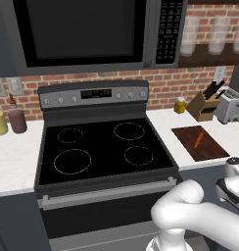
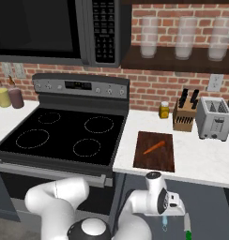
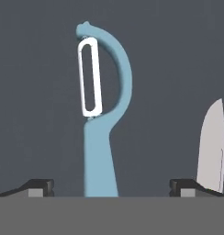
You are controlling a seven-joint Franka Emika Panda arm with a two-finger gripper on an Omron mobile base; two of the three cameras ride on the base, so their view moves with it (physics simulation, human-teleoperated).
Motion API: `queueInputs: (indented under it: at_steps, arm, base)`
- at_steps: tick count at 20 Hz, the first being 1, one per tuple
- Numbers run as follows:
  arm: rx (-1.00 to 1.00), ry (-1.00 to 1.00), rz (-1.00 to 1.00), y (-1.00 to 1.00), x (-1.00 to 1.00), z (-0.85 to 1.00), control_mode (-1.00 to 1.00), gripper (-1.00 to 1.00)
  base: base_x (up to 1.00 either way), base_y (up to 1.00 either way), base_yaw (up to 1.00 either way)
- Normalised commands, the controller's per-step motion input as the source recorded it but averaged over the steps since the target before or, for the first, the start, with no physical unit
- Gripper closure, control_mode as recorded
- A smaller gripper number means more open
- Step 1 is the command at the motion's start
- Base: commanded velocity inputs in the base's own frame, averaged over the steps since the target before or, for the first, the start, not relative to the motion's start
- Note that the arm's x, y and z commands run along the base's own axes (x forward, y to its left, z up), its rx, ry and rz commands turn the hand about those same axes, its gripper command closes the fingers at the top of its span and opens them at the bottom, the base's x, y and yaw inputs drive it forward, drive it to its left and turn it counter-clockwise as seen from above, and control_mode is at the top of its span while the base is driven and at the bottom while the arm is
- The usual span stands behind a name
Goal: Place the appropriate cutting tool for cutting the carrot skin on the cutting board.
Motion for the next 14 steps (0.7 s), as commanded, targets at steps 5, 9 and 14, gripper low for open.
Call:
queueInputs:
  at_steps: [5,9,14]
  arm:
    - [0.0,0.0,0.0,0.0,0.09,-0.21,-1.0,-1.0]
    - [0.0,0.0,0.0,0.0,-0.04,-0.39,-1.0,1.0]
    - [0.0,0.0,0.0,0.0,-0.12,-0.34,-1.0,1.0]
  base:
    - [0.0,0.0,0.0]
    - [0.0,0.0,0.0]
    - [0.0,0.0,0.0]
